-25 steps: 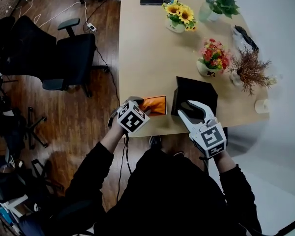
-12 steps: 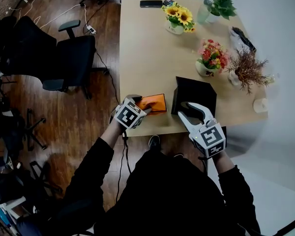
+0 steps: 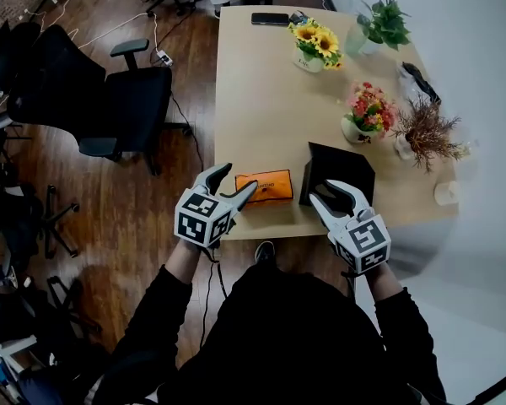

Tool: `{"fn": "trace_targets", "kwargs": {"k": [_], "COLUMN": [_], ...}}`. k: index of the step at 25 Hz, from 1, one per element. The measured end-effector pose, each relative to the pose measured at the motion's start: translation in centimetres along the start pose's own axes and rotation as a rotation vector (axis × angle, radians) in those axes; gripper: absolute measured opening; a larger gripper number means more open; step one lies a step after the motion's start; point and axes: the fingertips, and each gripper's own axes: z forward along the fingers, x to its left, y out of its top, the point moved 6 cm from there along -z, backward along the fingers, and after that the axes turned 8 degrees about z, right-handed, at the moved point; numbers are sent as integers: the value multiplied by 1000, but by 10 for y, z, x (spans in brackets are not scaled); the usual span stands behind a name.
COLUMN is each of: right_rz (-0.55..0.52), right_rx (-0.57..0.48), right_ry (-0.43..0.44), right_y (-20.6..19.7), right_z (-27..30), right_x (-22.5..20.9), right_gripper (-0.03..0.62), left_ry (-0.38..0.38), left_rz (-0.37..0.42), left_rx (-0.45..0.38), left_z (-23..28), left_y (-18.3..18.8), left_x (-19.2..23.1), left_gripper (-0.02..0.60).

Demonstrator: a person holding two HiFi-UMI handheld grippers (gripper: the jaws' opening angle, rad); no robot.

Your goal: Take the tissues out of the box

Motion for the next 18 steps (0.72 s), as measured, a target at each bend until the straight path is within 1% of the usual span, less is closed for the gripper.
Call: {"fn": "trace_targets", "kwargs": {"k": [4, 9, 14, 18], "right_rz": [11, 28, 28, 31], "right_rx": [-33, -75, -155, -242], "right_ry": [12, 23, 36, 48], "right_y": [11, 24, 48, 70], "right_z": [2, -1, -18, -40], "right_x": [1, 3, 8, 6], "right_gripper": [141, 138, 133, 127], "left_ry": [-24, -12, 43, 75], "left_rz": [-24, -18, 32, 92], "left_rx": [-122, -199, -277, -342], "left_z": [-21, -41, -61, -75], "left_y": [18, 33, 58, 90], "left_x": [-22, -47, -67, -87], "left_gripper": [278, 275, 270, 265]}}
